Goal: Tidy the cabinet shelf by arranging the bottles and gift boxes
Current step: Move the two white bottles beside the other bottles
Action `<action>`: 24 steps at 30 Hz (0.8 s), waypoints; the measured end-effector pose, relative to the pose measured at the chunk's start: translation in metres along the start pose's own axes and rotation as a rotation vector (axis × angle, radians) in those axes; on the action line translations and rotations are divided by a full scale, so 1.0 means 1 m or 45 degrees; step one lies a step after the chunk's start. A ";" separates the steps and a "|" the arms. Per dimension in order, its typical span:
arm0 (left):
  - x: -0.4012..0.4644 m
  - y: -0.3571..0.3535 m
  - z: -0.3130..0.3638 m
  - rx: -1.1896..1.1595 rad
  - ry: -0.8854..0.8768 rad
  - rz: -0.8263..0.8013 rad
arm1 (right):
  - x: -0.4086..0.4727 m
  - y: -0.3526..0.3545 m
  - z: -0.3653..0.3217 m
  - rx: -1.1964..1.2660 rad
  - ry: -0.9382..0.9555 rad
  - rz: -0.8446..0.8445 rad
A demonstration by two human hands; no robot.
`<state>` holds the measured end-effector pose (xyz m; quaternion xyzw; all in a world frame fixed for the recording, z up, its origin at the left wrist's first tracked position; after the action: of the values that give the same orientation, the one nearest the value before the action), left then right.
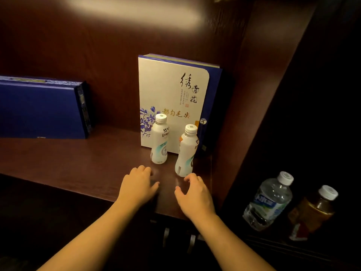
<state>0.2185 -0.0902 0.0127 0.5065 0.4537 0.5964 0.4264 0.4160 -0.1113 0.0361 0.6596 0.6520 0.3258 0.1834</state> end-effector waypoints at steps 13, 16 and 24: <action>0.089 -0.030 -0.005 -0.217 0.044 -0.005 | 0.076 -0.038 0.011 -0.094 -0.400 0.201; 0.098 -0.032 -0.006 -0.404 0.056 0.006 | 0.085 -0.046 0.010 -0.061 -0.432 0.220; 0.110 -0.039 -0.008 -0.728 0.055 -0.021 | 0.085 -0.047 0.006 -0.041 -0.439 0.302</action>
<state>0.1987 0.0243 -0.0015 0.3491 0.2802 0.7074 0.5470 0.3798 -0.0234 0.0162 0.7747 0.5234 0.2380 0.2632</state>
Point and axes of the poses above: each hand's wrist, its own x-axis towards the middle knuckle, its own y-axis out of the back of the hand, z = x × y, the point moved 2 cm from there along x, towards the middle knuckle, and after that the axes turned 9 degrees about x, right-handed, at the moved point
